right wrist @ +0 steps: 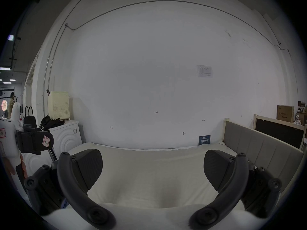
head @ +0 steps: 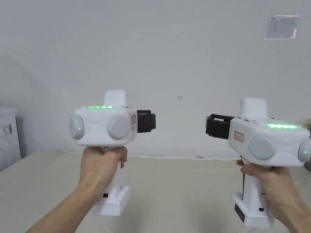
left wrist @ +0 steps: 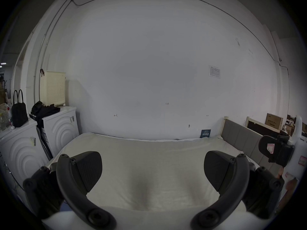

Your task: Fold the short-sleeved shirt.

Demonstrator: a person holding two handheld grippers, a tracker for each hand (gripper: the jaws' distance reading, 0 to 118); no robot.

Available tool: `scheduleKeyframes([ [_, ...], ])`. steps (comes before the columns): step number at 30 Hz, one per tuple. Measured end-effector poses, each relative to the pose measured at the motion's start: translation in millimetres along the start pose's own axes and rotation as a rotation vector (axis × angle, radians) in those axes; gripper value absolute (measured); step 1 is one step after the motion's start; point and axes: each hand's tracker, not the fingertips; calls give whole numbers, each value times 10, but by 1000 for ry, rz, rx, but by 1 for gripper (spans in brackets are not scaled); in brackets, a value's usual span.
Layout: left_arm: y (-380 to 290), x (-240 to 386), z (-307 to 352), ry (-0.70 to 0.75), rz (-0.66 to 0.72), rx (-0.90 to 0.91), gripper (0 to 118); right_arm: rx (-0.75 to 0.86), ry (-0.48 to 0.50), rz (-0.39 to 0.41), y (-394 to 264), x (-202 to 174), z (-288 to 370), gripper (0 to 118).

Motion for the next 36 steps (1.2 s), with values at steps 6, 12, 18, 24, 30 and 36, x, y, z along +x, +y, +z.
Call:
scheduleKeyframes([
  [6,23,-21,-11,0,12,-4,118,3,10,10,19,-22,5,118],
  [12,37,19,6,-16,2,-5,118,-7,6,11,30,-12,8,118],
  [18,6,14,-16,-7,-1,-12,118,-7,5,13,38,35,31,118],
  [24,15,8,-18,-7,13,-8,118,-15,-15,4,27,88,-2,118],
  [30,-4,27,-58,-16,8,-15,118,-25,-23,20,-14,81,-38,118],
  [36,-34,20,-99,-10,13,-23,118,-34,-17,26,-44,58,-94,118],
])
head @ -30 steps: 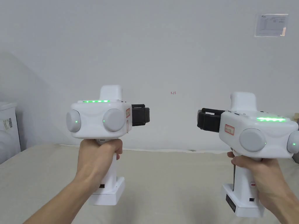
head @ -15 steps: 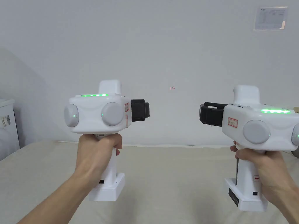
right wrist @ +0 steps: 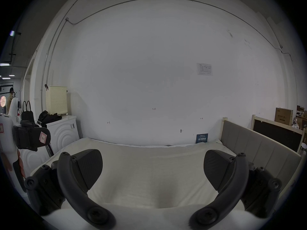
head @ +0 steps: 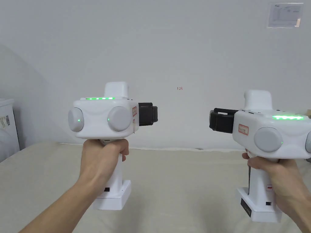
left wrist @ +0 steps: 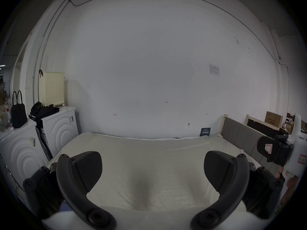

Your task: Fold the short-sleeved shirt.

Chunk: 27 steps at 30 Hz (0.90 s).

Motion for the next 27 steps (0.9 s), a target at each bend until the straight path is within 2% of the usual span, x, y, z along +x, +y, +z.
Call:
scheduleKeyframes([
  [16,-4,-29,-53,3,13,-4,118,-7,5,5,-8,-6,-68,118],
  [20,-4,-3,36,17,-8,1,118,4,-8,24,8,-25,21,118],
  [27,-34,15,288,43,43,-2,118,8,-37,28,-18,-127,231,118],
])
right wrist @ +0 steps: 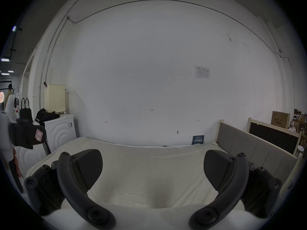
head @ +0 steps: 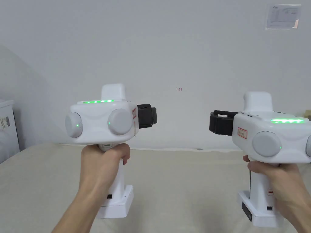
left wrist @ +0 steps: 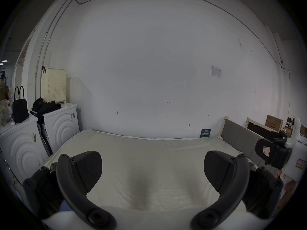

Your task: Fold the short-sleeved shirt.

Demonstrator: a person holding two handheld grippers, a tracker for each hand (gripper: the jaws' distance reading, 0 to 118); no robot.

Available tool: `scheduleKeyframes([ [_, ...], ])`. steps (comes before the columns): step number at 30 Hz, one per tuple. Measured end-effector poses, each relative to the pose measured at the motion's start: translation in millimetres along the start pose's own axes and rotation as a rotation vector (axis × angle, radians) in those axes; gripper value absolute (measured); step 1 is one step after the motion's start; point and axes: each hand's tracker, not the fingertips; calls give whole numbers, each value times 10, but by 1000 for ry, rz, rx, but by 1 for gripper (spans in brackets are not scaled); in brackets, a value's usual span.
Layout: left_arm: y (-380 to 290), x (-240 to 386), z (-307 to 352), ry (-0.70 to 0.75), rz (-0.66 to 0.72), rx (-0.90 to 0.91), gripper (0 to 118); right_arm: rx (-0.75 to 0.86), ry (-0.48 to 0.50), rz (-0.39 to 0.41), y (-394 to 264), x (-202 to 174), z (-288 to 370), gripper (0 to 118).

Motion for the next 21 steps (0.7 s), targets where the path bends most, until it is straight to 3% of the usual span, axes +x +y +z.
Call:
scheduleKeyframes([
  [6,-257,30,376,51,-21,45,118,2,-18,26,-86,-167,326,118],
  [10,-429,5,536,61,-51,-6,118,10,-106,122,-187,-273,608,118],
  [15,-519,17,726,61,0,-27,118,10,-69,57,-219,-239,931,118],
  [21,-729,96,1128,90,-38,35,118,-26,-146,2,-428,-171,1257,118],
])
